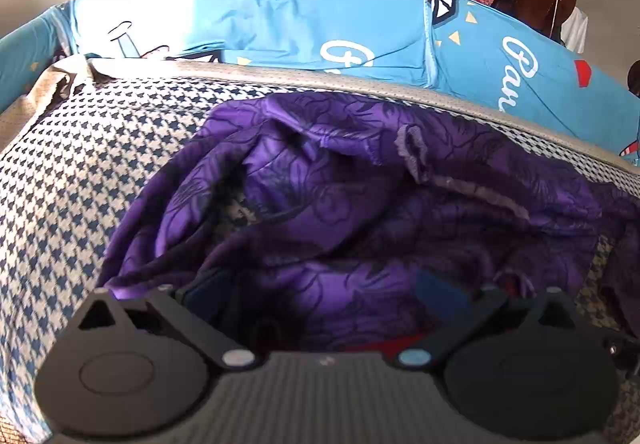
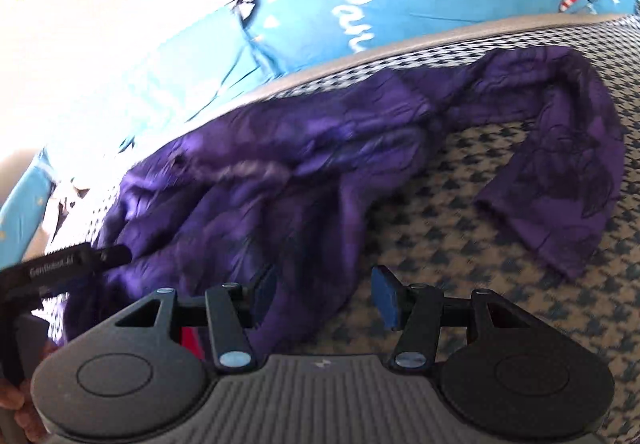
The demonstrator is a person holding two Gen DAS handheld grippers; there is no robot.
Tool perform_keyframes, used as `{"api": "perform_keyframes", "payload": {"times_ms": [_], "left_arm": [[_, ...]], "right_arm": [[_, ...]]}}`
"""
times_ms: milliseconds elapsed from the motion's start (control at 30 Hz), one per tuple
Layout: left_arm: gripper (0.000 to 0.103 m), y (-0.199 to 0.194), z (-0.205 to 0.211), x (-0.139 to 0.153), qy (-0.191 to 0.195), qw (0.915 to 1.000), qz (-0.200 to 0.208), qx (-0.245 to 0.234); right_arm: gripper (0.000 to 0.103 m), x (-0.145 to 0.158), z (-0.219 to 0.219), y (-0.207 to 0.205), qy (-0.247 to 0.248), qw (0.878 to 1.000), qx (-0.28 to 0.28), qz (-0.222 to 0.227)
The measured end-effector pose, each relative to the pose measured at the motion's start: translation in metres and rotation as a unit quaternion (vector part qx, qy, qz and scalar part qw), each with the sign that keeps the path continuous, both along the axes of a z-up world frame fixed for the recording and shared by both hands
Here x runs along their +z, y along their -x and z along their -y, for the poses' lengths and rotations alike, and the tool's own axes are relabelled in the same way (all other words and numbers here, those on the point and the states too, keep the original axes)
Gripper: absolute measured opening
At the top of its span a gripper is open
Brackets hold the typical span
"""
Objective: Fold clothes
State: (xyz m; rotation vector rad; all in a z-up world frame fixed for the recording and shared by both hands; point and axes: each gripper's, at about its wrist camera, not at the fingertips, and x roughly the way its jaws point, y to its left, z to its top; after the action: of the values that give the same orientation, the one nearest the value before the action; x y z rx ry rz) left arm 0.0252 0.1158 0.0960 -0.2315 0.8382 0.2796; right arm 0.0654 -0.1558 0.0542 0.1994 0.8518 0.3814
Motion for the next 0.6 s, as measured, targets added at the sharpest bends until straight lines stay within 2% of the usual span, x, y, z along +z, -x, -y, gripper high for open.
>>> {"api": "perform_keyframes", "payload": {"times_ms": [167,333,367,433,600], "left_arm": [[0.103,0.017,-0.003,0.0,-0.019,0.9997,0.004,0.016],[0.103,0.032,-0.011,0.0,-0.013,0.9993,0.015,0.032],[0.103,0.035,-0.012,0.0,-0.012,0.9992,0.016,0.034],[0.103,0.038,-0.013,-0.002,-0.013,0.9992,0.017,0.035],[0.103,0.045,-0.011,-0.006,-0.021,0.999,0.013,0.038]], "right_arm": [[0.053,0.002,-0.013,0.017,-0.001,0.999,0.038,0.016],[0.054,0.005,-0.026,0.031,-0.016,0.996,0.077,0.035],[0.057,0.005,-0.03,0.034,-0.015,0.995,0.086,0.038],[0.067,0.003,-0.04,0.036,-0.002,0.994,0.101,0.042],[0.067,-0.009,-0.066,0.037,0.058,0.99,0.113,0.055]]}}
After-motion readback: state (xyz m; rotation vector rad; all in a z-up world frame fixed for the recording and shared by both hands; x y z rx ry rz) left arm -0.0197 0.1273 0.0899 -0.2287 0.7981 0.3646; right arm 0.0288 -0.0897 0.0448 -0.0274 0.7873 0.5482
